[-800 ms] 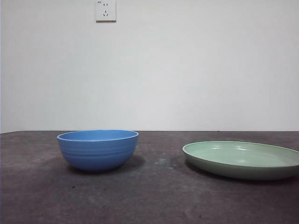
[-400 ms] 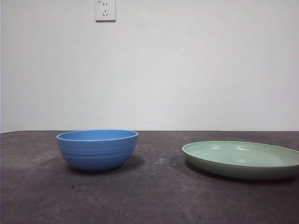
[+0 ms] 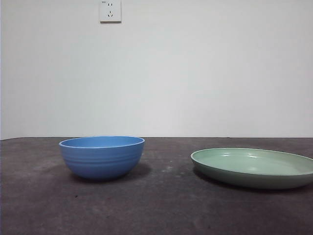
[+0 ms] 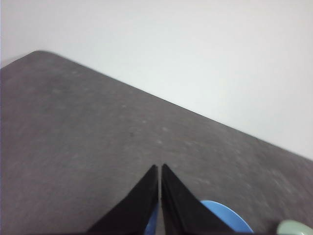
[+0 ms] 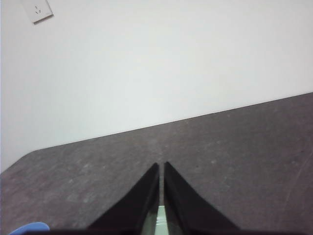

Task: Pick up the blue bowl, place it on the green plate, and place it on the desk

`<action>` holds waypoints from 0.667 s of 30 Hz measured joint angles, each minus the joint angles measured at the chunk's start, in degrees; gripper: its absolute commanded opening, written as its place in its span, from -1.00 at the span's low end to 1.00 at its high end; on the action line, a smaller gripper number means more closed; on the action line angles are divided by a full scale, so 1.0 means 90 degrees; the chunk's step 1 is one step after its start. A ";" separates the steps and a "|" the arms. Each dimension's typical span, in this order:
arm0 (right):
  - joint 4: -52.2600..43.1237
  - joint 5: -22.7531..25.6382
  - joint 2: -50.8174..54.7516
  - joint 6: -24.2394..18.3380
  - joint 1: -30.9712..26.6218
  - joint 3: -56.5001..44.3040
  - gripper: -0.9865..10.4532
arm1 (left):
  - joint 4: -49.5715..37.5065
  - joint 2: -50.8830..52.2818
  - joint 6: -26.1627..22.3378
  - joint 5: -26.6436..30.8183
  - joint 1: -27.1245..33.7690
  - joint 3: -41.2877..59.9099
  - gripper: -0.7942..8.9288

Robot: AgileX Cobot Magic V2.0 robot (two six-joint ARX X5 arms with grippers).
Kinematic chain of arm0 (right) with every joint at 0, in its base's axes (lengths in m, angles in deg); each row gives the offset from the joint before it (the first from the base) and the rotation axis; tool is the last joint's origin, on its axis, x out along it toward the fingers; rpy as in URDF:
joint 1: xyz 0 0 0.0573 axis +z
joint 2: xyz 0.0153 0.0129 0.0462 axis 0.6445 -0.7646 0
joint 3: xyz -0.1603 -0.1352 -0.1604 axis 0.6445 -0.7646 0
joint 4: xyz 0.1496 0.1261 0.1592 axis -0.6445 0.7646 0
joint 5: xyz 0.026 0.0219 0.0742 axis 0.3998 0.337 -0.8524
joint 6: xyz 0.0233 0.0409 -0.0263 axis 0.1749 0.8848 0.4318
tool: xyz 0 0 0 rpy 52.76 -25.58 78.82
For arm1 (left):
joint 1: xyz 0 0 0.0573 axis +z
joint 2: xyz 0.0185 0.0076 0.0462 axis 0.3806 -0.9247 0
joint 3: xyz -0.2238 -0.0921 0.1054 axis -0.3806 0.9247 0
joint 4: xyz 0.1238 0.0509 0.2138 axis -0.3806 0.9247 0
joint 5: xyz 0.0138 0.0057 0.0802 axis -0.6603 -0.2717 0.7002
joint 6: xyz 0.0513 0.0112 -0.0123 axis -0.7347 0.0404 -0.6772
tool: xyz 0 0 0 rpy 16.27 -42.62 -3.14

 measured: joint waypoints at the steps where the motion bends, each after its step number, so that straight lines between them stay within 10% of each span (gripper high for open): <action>1: 0.0194 -0.0015 -0.0192 -0.0085 0.0000 0.0257 -0.81 | 0.0143 -0.0182 -0.0126 -0.0129 0.0000 -0.0238 -0.82; 20: 0.4709 -0.1404 -0.3818 -0.2380 0.0318 0.3589 -0.81 | 0.2824 -0.3223 -0.1950 -0.2773 -0.0508 -0.2596 -0.82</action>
